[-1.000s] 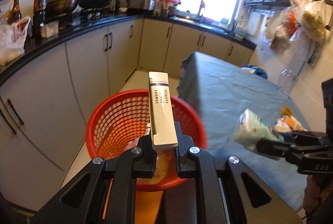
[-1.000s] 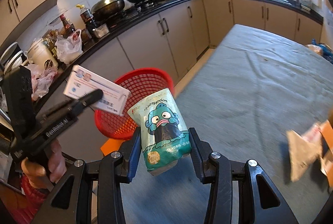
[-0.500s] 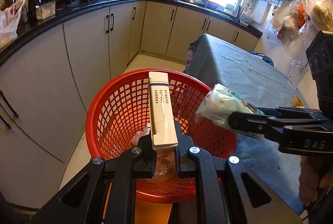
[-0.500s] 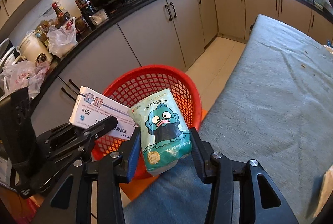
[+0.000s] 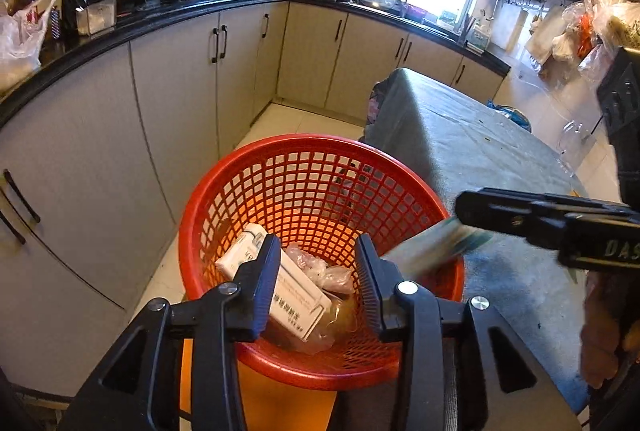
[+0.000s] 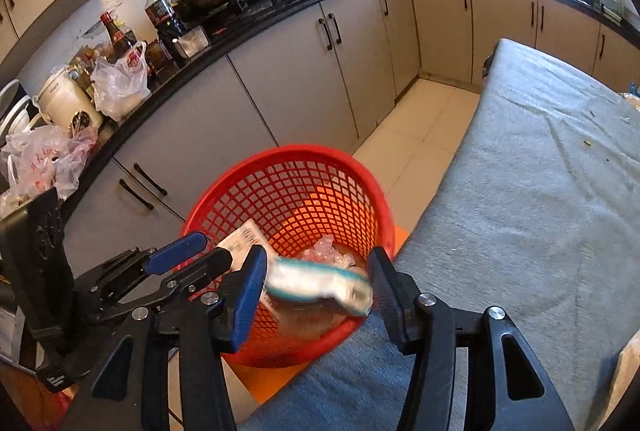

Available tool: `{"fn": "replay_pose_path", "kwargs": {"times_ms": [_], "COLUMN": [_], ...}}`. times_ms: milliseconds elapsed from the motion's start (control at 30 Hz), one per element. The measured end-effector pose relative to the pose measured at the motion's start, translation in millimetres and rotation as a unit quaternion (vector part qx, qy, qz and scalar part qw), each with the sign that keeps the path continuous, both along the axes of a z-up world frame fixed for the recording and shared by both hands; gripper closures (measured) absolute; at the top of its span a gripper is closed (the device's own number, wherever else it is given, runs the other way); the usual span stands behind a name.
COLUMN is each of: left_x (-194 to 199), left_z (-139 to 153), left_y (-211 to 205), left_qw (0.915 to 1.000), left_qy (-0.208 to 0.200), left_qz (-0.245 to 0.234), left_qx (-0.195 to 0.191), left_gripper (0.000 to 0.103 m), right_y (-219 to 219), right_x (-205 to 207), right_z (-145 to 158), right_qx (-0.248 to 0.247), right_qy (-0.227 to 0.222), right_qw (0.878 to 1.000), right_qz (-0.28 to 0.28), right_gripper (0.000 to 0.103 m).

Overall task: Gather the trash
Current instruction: 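Open left tool to drop the box while right tool drops the snack bag, then move both tools back to the table toward the white crumpled paper bag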

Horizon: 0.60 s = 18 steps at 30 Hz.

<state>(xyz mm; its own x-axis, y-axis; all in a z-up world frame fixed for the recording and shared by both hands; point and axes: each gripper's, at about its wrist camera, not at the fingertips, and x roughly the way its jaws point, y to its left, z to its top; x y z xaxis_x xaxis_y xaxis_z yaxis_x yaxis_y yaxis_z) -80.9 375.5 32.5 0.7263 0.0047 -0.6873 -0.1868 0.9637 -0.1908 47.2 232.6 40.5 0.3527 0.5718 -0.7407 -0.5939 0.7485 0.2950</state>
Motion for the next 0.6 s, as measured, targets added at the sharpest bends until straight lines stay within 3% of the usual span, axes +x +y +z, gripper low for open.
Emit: {"fn": "replay_pose_path", "kwargs": {"times_ms": [67,433,600], "left_x": [-2.2,-16.8,-21.3], "left_z": [2.8,21.5,30.1], "left_y": [-3.7,-57.0,-94.8], "left_qw": [1.0,0.9955,0.9948], "left_qy": [-0.002,0.005,0.002], "left_qz": [0.004,0.033,0.011], "left_qx": [0.009,0.089,0.101], "left_gripper": [0.056,0.046,0.045], "right_y": [-12.2,-94.7,-140.0], "right_x": [-2.7,-35.2,-49.2], "right_z": [2.6,6.1,-1.1], "right_qx": [0.001,-0.019,-0.015], "right_qy": [-0.002,-0.024,-0.013], "right_qw": [1.0,0.997,0.996], "right_qz": [-0.01,-0.068,-0.092], "right_gripper": [0.045,0.044,0.044]}}
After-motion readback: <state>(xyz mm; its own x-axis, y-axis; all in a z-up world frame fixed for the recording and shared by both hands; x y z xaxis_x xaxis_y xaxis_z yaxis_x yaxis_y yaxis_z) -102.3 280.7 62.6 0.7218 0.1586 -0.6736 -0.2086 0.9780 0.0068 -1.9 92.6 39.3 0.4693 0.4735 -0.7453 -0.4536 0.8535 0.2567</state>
